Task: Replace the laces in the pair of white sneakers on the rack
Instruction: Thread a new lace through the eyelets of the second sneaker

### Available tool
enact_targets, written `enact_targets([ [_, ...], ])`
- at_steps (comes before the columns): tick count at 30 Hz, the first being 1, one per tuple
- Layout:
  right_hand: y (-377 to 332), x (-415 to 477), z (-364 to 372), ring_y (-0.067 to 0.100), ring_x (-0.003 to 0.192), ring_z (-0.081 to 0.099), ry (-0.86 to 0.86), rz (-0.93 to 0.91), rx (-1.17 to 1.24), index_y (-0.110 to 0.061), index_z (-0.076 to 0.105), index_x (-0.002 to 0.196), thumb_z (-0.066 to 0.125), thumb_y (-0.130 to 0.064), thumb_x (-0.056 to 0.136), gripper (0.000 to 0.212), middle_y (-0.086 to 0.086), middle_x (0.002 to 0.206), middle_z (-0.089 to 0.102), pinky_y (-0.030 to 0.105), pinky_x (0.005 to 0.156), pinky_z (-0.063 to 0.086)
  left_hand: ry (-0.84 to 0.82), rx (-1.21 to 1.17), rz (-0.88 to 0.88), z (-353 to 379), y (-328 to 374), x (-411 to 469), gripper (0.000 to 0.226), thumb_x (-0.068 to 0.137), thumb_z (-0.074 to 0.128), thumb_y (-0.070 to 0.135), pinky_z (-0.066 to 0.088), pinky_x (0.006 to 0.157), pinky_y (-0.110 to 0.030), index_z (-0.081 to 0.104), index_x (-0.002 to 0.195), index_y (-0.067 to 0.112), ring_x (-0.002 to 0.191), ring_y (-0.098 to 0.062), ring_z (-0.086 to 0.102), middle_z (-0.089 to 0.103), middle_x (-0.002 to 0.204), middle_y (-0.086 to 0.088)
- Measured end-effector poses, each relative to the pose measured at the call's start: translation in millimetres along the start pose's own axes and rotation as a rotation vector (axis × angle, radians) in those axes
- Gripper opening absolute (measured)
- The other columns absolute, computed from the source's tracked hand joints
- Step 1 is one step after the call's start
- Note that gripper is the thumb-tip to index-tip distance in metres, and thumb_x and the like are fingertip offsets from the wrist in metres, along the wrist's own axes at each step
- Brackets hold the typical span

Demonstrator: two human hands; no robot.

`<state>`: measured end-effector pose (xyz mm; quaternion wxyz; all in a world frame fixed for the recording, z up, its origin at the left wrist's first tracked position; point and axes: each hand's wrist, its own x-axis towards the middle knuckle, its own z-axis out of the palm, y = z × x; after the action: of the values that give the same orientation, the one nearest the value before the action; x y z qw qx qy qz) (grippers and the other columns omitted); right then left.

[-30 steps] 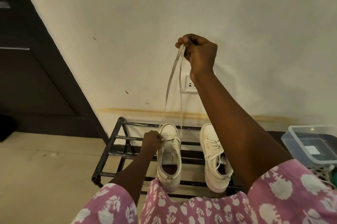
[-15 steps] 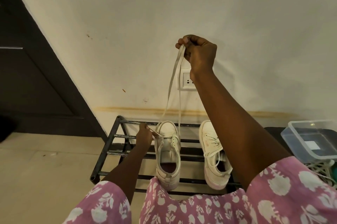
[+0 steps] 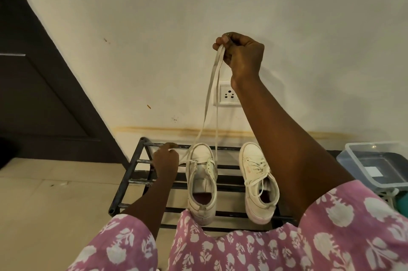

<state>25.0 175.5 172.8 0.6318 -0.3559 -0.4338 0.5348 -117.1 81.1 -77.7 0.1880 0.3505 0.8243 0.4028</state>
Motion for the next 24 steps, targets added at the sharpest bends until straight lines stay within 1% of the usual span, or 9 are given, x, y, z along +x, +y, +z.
enact_targets([
  [2, 0, 0, 0, 0.024, 0.065, 0.065, -0.004, 0.002, 0.005, 0.002, 0.064, 0.079, 0.057, 0.013, 0.084, 0.013, 0.011, 0.069, 0.062, 0.042, 0.083, 0.057, -0.127, 0.016, 0.171, 2, -2, -5, 0.027, 0.087, 0.05, -0.001, 0.052, 0.078, -0.035, 0.071, 0.1, 0.008, 0.085, -0.028, 0.065, 0.071, 0.099, -0.012],
  [3, 0, 0, 1, 0.024, 0.065, 0.065, -0.007, 0.003, 0.006, 0.002, 0.064, 0.078, 0.058, 0.013, 0.084, 0.014, 0.011, 0.069, 0.062, 0.041, 0.083, 0.057, -0.19, 0.077, 0.236, 3, -3, -6, 0.023, 0.087, 0.054, 0.005, 0.05, 0.081, -0.034, 0.073, 0.099, 0.012, 0.089, -0.024, 0.064, 0.071, 0.101, -0.006],
  [6, 1, 0, 2, 0.022, 0.063, 0.065, -0.019, -0.001, -0.001, 0.001, 0.064, 0.077, 0.058, 0.014, 0.083, 0.015, 0.01, 0.068, 0.062, 0.04, 0.082, 0.057, -0.385, 0.39, 0.342, 11, -8, -7, 0.022, 0.092, 0.056, 0.026, 0.044, 0.092, -0.032, 0.072, 0.106, 0.02, 0.104, -0.019, 0.061, 0.069, 0.112, 0.001],
  [8, 2, 0, 2, 0.022, 0.063, 0.065, -0.024, 0.0, -0.012, 0.001, 0.064, 0.076, 0.058, 0.013, 0.083, 0.016, 0.011, 0.068, 0.063, 0.04, 0.082, 0.057, -0.42, 0.371, 0.29, 15, -10, -8, 0.025, 0.094, 0.054, 0.026, 0.044, 0.089, -0.029, 0.071, 0.108, 0.014, 0.101, -0.021, 0.062, 0.07, 0.11, -0.005],
  [11, 4, 0, -1, 0.022, 0.064, 0.065, -0.03, 0.0, -0.03, 0.001, 0.064, 0.076, 0.058, 0.013, 0.083, 0.015, 0.011, 0.069, 0.063, 0.04, 0.083, 0.057, -0.355, 0.258, 0.186, 20, -9, -12, 0.021, 0.092, 0.057, 0.017, 0.042, 0.082, -0.028, 0.071, 0.102, 0.004, 0.097, -0.024, 0.061, 0.069, 0.106, -0.012],
  [15, 9, 1, -3, 0.02, 0.062, 0.065, -0.032, -0.005, -0.029, 0.002, 0.065, 0.077, 0.056, 0.014, 0.083, 0.016, 0.009, 0.067, 0.063, 0.042, 0.084, 0.056, -0.32, 0.222, 0.09, 24, -8, -14, 0.02, 0.091, 0.052, 0.008, 0.042, 0.083, -0.034, 0.064, 0.1, -0.004, 0.101, -0.032, 0.058, 0.064, 0.106, -0.019],
  [19, 12, 1, -5, 0.022, 0.064, 0.065, -0.023, 0.008, -0.026, 0.001, 0.064, 0.076, 0.055, 0.015, 0.083, 0.018, 0.01, 0.068, 0.063, 0.04, 0.083, 0.057, -0.247, 0.04, -0.161, 24, -16, -13, 0.021, 0.093, 0.045, 0.004, 0.047, 0.086, -0.039, 0.056, 0.105, -0.009, 0.103, -0.037, 0.058, 0.061, 0.109, -0.026],
  [22, 13, 2, -5, 0.019, 0.06, 0.064, -0.027, 0.009, 0.001, 0.001, 0.064, 0.074, 0.054, 0.016, 0.082, 0.019, 0.007, 0.064, 0.061, 0.043, 0.084, 0.056, -0.255, -0.079, -0.317, 22, -24, -11, 0.029, 0.097, 0.041, 0.008, 0.049, 0.087, -0.039, 0.055, 0.116, -0.008, 0.103, -0.036, 0.059, 0.06, 0.117, -0.025],
  [24, 12, 3, -4, 0.019, 0.059, 0.063, -0.032, 0.007, 0.01, 0.001, 0.064, 0.072, 0.053, 0.018, 0.082, 0.022, 0.007, 0.063, 0.06, 0.042, 0.083, 0.057, -0.257, -0.109, -0.38, 22, -25, -10, 0.031, 0.099, 0.039, 0.009, 0.049, 0.084, -0.034, 0.054, 0.12, -0.008, 0.097, -0.028, 0.06, 0.059, 0.121, -0.023],
])
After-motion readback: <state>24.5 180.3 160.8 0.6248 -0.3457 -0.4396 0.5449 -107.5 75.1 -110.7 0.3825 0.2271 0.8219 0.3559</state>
